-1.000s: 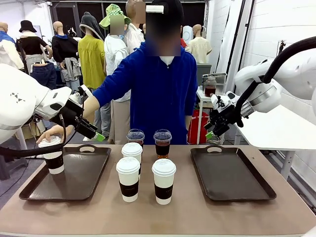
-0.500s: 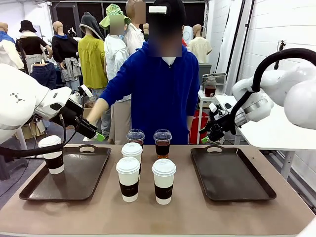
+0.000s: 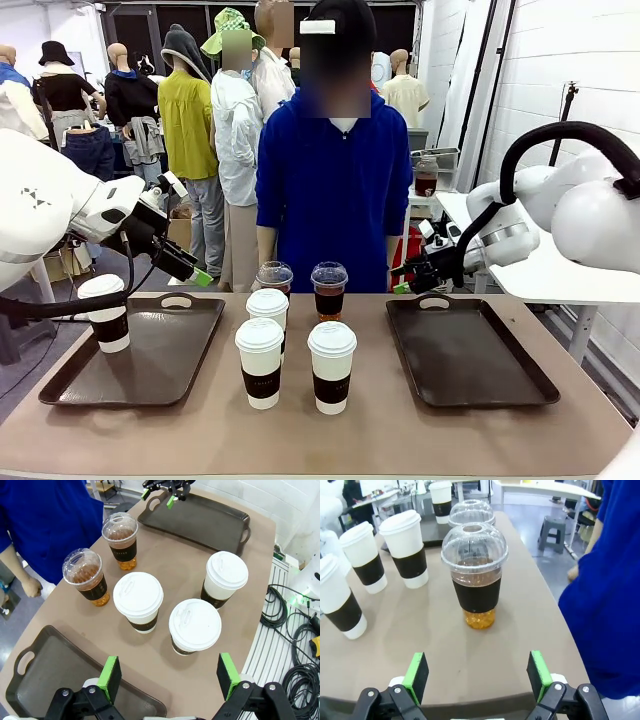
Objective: Distribute the coffee onto the tray.
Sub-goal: Pick up one iced Americano and place it on the right Handle tray.
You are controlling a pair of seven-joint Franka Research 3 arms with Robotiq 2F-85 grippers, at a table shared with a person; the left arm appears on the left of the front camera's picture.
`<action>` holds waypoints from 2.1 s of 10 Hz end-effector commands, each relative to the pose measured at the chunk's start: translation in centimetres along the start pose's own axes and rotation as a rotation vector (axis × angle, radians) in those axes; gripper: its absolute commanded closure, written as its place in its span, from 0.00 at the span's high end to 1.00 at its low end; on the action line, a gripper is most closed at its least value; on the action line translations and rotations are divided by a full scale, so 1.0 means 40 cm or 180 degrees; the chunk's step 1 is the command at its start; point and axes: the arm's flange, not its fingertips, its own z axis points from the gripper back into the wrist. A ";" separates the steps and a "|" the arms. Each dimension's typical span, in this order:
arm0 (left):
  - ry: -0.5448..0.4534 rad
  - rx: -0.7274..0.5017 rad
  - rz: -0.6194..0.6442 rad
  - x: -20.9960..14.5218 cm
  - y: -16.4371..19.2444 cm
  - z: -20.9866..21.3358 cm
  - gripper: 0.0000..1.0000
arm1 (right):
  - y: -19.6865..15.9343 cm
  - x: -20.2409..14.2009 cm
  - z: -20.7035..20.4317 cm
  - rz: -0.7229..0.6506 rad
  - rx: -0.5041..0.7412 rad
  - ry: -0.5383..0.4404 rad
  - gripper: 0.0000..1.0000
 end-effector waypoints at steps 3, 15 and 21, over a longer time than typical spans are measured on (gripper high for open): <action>-0.0043 -0.0059 -0.0009 -0.003 0.005 -0.002 1.00 | -0.038 -0.055 -0.083 0.0028 0.0157 -0.0376 1.00; -0.0043 -0.0059 -0.0009 -0.003 0.005 -0.002 1.00 | -0.049 -0.085 -0.143 -0.0014 0.0295 -0.0402 1.00; -0.0043 -0.0059 -0.0009 -0.003 0.005 -0.002 1.00 | -0.059 -0.114 -0.250 0.0091 0.0427 -0.0733 1.00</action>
